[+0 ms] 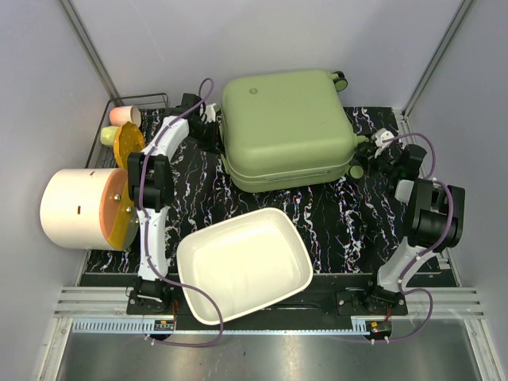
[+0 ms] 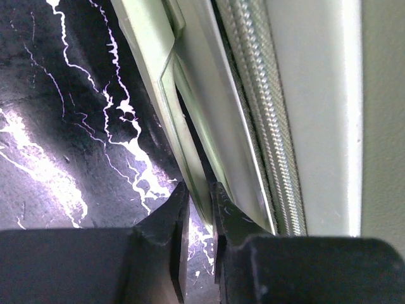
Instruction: Open, take out, and arrange the luggage
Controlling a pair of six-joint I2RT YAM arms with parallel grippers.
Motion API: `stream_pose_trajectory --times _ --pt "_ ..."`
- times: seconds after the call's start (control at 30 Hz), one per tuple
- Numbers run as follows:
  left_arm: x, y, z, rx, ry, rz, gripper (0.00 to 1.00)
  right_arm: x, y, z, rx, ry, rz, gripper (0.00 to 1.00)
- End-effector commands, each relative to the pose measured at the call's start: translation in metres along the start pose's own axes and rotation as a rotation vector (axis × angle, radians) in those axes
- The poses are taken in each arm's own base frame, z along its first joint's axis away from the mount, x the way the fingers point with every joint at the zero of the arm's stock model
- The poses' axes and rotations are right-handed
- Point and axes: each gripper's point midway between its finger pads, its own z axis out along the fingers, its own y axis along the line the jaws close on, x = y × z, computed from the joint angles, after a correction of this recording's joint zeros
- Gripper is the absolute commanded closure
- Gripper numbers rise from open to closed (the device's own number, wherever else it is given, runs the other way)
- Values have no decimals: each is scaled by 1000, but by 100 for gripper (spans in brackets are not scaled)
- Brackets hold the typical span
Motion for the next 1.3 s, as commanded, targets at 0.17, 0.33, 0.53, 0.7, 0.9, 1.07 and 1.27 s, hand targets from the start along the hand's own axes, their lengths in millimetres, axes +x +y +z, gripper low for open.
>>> stream_pose_trajectory --times 0.17,0.33,0.53,0.7,0.9,1.07,1.27 --pt "-48 -8 -7 142 -149 247 100 -60 -61 30 -28 -259 -126 100" --pt "-51 -17 -5 203 -159 239 100 -71 -55 49 -158 -334 8 100" --pt "-53 -31 -4 270 -165 207 100 -70 -54 93 -218 -341 75 100" --pt "-47 -38 -1 293 -151 204 100 -74 -51 117 -255 -356 80 100" --pt "-56 -43 -24 299 -195 151 47 -89 -63 93 -223 -318 140 58" --pt "-79 -40 -83 246 -305 173 23 -102 -84 59 -178 -220 278 43" --pt "-73 -34 -130 203 -347 189 1 -133 -78 34 -149 -147 328 29"
